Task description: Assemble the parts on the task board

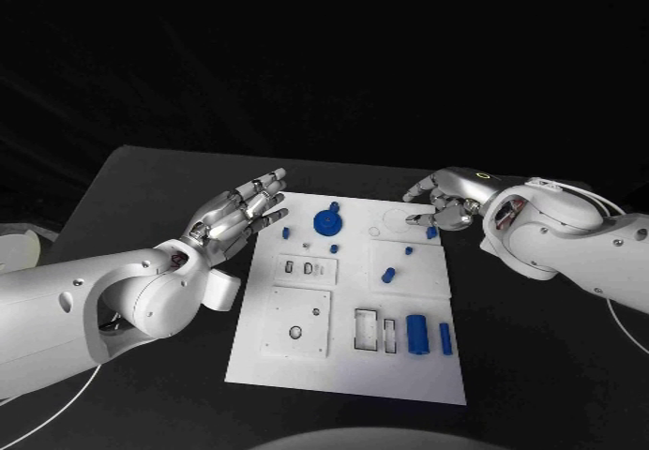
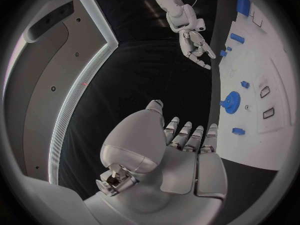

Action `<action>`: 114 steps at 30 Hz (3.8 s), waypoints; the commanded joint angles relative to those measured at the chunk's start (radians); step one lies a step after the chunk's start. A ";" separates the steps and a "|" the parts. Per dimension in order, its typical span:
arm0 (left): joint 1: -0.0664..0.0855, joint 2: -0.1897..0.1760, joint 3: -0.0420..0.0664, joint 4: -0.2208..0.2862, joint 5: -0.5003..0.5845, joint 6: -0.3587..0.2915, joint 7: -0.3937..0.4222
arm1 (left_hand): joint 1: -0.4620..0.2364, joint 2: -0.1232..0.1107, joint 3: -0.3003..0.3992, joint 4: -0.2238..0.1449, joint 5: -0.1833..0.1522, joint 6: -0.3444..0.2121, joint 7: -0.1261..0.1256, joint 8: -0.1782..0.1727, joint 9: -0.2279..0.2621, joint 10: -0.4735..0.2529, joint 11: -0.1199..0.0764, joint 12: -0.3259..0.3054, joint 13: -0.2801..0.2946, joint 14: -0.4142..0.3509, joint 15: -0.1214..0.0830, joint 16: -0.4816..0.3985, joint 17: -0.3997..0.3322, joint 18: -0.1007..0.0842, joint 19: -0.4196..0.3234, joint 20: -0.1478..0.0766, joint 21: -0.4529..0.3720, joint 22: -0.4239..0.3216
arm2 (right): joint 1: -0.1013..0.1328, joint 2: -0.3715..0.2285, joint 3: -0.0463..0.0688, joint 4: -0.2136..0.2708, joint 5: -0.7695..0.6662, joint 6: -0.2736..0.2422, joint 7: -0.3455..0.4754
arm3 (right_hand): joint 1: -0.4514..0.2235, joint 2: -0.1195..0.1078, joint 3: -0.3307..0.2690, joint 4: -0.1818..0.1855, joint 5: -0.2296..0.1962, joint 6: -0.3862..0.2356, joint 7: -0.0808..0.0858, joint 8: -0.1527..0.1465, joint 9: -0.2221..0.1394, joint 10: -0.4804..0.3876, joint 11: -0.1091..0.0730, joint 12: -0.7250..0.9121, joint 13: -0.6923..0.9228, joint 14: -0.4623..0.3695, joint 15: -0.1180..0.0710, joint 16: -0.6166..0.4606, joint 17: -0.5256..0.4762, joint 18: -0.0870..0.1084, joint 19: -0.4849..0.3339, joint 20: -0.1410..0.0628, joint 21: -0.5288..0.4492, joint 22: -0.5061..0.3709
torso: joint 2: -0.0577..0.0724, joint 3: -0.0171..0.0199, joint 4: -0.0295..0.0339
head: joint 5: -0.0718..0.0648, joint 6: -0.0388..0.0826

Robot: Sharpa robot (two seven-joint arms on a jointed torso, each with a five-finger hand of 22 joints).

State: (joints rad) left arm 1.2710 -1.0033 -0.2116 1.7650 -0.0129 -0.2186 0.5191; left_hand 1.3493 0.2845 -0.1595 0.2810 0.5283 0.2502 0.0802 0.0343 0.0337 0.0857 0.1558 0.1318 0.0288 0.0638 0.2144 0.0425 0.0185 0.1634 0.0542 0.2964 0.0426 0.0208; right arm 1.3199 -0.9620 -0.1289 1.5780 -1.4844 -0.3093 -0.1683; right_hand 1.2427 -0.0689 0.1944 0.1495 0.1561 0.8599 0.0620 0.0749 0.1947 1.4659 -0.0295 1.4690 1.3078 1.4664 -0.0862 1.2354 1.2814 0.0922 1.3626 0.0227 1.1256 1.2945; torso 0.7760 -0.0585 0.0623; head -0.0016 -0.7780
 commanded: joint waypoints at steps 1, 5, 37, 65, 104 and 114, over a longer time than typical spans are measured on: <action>-0.002 0.003 0.000 -0.001 0.000 0.026 0.005 | 0.009 -0.001 0.006 -0.002 0.004 0.008 0.000 0.005 0.001 0.002 0.003 0.003 0.001 0.003 0.002 0.004 0.001 -0.008 0.005 -0.001 0.005 0.001 | -0.014 -0.013 0.000 -0.013 -0.041 -0.037 0.040 | -0.007 -0.001 -0.015 0.005 -0.014 0.002 -0.005 -0.003 -0.004 0.026 -0.006 0.000 0.136 0.047 -0.005 -0.027 -0.028 0.000 0.023 -0.001 0.032 0.022 | 0.001 -0.0004 0.0004 | 0.000 0.001; -0.003 0.005 -0.001 -0.003 0.000 0.028 0.003 | 0.010 -0.001 0.006 -0.002 0.004 0.008 0.000 0.005 0.001 0.002 0.003 0.003 0.001 0.005 0.004 0.006 0.001 -0.009 0.005 -0.001 0.005 0.001 | -0.028 -0.023 0.000 -0.027 -0.050 -0.046 0.047 | -0.014 -0.003 -0.030 0.016 -0.025 -0.003 -0.008 -0.006 -0.010 0.035 -0.007 0.004 0.137 0.052 -0.005 -0.034 -0.042 -0.006 0.038 -0.001 0.057 0.040 | 0.001 -0.0014 0.0005 | -0.002 0.001; -0.004 0.021 -0.001 -0.012 0.000 0.046 -0.012 | 0.013 -0.003 0.009 -0.005 0.007 0.008 0.001 0.005 0.001 0.003 0.004 0.002 0.001 0.009 0.011 0.009 0.002 -0.015 0.007 -0.001 0.006 0.001 | -0.074 -0.054 -0.002 -0.059 -0.069 -0.008 0.054 | -0.016 0.000 -0.050 0.034 0.026 0.001 -0.009 0.000 -0.014 0.022 -0.009 -0.020 0.104 0.051 -0.009 -0.053 -0.076 -0.001 0.029 -0.004 0.029 0.033 | 0.001 -0.0017 -0.0006 | 0.001 -0.004; -0.006 0.026 -0.001 -0.018 0.000 0.056 -0.018 | 0.017 -0.003 0.012 -0.008 0.011 0.007 0.001 0.004 0.001 0.002 0.006 0.002 0.000 0.010 0.013 0.010 0.002 -0.019 0.008 -0.001 0.007 0.001 | -0.082 -0.039 -0.002 -0.080 -0.068 -0.011 0.058 | 0.056 0.006 -0.027 -0.005 0.129 0.068 -0.010 0.033 0.011 0.019 -0.010 -0.020 0.099 0.050 -0.013 -0.052 -0.096 0.000 0.031 -0.008 0.013 0.038 | 0.001 -0.0021 0.0010 | -0.001 -0.008; -0.012 0.033 -0.002 -0.031 0.000 0.069 -0.026 | 0.022 -0.004 0.018 -0.013 0.014 0.010 0.004 0.005 0.002 0.004 0.012 0.003 0.001 0.012 0.017 0.012 0.003 -0.024 0.010 -0.001 0.007 0.001 | -0.044 0.011 0.000 0.097 0.047 -0.157 0.029 | 0.096 0.025 -0.024 -0.045 0.184 0.206 -0.023 0.186 0.139 0.027 -0.017 -0.005 0.111 0.047 -0.017 -0.043 -0.114 0.000 0.039 -0.014 0.004 0.053 | 0.001 -0.0017 0.0029 | 0.000 -0.016; -0.013 0.035 -0.002 -0.031 0.000 0.069 -0.028 | 0.023 -0.004 0.019 -0.015 0.015 0.011 0.003 0.005 0.002 0.007 0.016 0.007 0.002 0.012 0.018 0.013 0.002 -0.026 0.011 -0.001 0.008 0.001 | -0.077 0.125 0.001 0.093 0.004 -0.044 -0.033 | 0.097 0.024 -0.022 -0.048 0.192 0.198 -0.020 0.185 0.142 0.025 -0.016 -0.008 0.107 0.046 -0.017 -0.052 -0.124 0.002 0.035 -0.013 -0.008 0.048 | 0.001 -0.0019 0.0008 | 0.002 -0.023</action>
State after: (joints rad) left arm 1.2578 -0.9704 -0.2140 1.7333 -0.0122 -0.1723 0.4852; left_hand 1.3631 0.2789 -0.1452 0.2667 0.5364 0.2539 0.0838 0.0343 0.0343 0.0947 0.1647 0.1319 0.0292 0.0744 0.2250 0.0502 0.0195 0.1535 0.0578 0.2928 0.0465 0.0209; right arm 1.2469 -0.8434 -0.1286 1.6768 -1.4527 -0.4128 -0.1574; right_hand 1.3323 -0.0426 0.1727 0.1096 0.3431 1.0429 0.0472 0.2184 0.2659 1.4661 -0.0436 1.4598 1.3079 1.4662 -0.1006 1.1879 1.1583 0.0920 1.4004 0.0086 1.1207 1.3077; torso 0.7761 -0.0616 0.0639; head -0.0020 -0.7993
